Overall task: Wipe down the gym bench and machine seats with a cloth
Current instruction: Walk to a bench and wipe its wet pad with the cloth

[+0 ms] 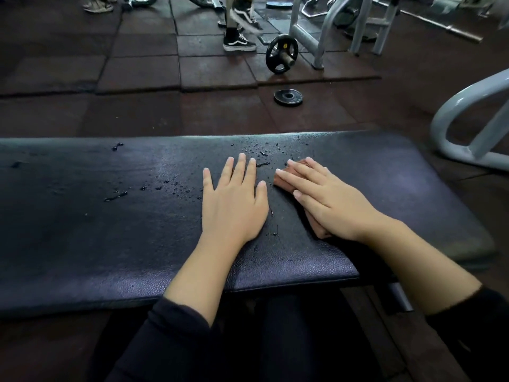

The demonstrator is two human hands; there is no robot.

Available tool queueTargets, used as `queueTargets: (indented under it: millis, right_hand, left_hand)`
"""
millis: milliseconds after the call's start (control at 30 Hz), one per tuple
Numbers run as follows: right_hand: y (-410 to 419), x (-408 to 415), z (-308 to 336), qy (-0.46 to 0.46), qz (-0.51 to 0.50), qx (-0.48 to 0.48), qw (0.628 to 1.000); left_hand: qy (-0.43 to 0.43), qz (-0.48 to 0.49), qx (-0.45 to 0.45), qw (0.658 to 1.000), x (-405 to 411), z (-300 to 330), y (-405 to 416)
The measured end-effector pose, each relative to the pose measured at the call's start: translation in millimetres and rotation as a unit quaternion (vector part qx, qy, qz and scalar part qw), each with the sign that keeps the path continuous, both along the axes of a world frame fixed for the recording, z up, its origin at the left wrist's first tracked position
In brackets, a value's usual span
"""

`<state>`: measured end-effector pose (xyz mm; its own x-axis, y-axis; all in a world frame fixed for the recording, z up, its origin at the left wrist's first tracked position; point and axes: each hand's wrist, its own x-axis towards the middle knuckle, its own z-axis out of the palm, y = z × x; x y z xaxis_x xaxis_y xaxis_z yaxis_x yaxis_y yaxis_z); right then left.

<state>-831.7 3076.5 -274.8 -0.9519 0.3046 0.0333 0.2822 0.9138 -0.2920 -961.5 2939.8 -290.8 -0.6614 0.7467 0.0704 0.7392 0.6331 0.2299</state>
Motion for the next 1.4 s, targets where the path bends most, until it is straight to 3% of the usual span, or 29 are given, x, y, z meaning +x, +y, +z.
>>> queueTargets:
  millis: [267, 433, 633, 800, 933, 1167, 1400]
  right_hand:
    - [58.5, -98.9, -3.5, 0.014, -0.005, 0.03, 0.999]
    - [99.6, -83.8, 6.0, 0.044, -0.061, -0.03, 0.997]
    - [54.3, -44.8, -8.5, 0.039, -0.064, 0.069, 0.995]
    - [37.1, -89.5, -18.3, 0.009, 0.015, 0.062, 0.998]
    - [56.3, -126.8, -8.6, 0.018, -0.015, 0.028, 0.999]
    - [84.5, -72.2, -0.5, 0.035, -0.128, 0.029, 0.991]
    - [19.6, -73.3, -13.2, 0.025, -0.04, 0.046, 0.998]
  left_hand:
    - [0.004, -0.003, 0.006, 1.0, -1.7, -0.4, -0.8]
    - [-0.004, -0.006, 0.013, 1.0, -1.9, -0.6, -2.4]
    - [-0.002, -0.002, 0.017, 1.0, -1.3, -1.4, 0.7]
    - [0.011, -0.006, 0.013, 1.0, -1.7, -0.9, -0.2]
    - [0.007, -0.009, 0.016, 1.0, -3.5, -0.4, -0.6]
    - [-0.006, -0.011, 0.025, 1.0, -2.9, -2.0, -1.2]
    - [0.012, -0.01, 0.026, 1.0, -2.6, -3.2, -0.8]
